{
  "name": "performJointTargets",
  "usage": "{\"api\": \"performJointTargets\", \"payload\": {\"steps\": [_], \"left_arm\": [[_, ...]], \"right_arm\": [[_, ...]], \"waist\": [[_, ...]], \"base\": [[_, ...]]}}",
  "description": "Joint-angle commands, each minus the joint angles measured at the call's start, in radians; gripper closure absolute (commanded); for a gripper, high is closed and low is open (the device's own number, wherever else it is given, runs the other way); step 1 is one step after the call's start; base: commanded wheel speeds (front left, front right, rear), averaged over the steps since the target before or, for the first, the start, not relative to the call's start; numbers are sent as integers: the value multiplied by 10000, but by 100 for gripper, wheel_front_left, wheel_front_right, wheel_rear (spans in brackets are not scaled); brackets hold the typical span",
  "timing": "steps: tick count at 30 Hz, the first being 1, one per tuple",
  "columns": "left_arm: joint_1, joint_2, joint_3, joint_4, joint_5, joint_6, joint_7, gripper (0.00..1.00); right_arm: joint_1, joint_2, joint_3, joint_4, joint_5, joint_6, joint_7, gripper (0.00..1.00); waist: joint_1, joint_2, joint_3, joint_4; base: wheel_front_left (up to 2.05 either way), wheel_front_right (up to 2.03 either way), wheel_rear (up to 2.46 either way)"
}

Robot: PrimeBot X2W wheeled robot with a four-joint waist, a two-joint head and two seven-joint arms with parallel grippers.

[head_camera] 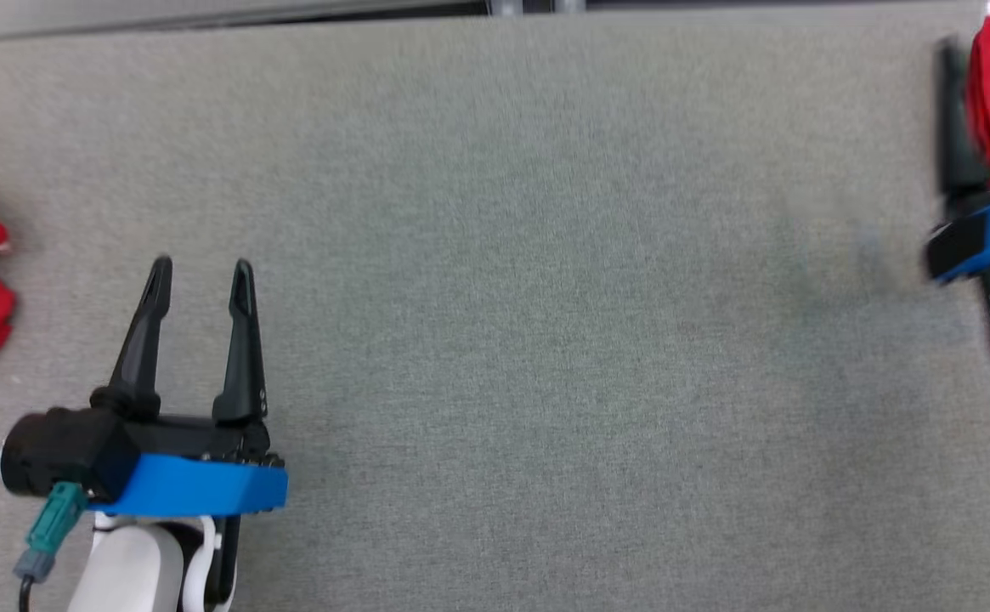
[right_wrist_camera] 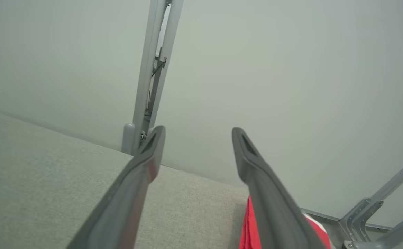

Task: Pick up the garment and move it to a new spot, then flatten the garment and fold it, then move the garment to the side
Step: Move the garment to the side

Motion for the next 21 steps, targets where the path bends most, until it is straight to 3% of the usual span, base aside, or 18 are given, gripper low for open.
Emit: {"api": "performJointTargets", "payload": {"steps": [1, 9, 21], "left_arm": [[272, 38, 71, 107, -79, 57, -74, 0], [1085, -54, 114, 462, -237, 162, -153, 0], [1911, -210, -5, 753, -332, 196, -202, 0]], "right_arm": [[457, 315, 280, -240, 104, -4, -103, 0], [2333, 1508, 712, -1121, 350, -4, -275, 0], [5284, 2688, -779, -3018, 440, -3, 158, 0]], "waist": [[2, 0, -655, 159], [2, 0, -1760, 478], [2, 0, -2777, 561]], "base": [[0, 0, 0], [0, 0, 0], [0, 0, 0]]}}
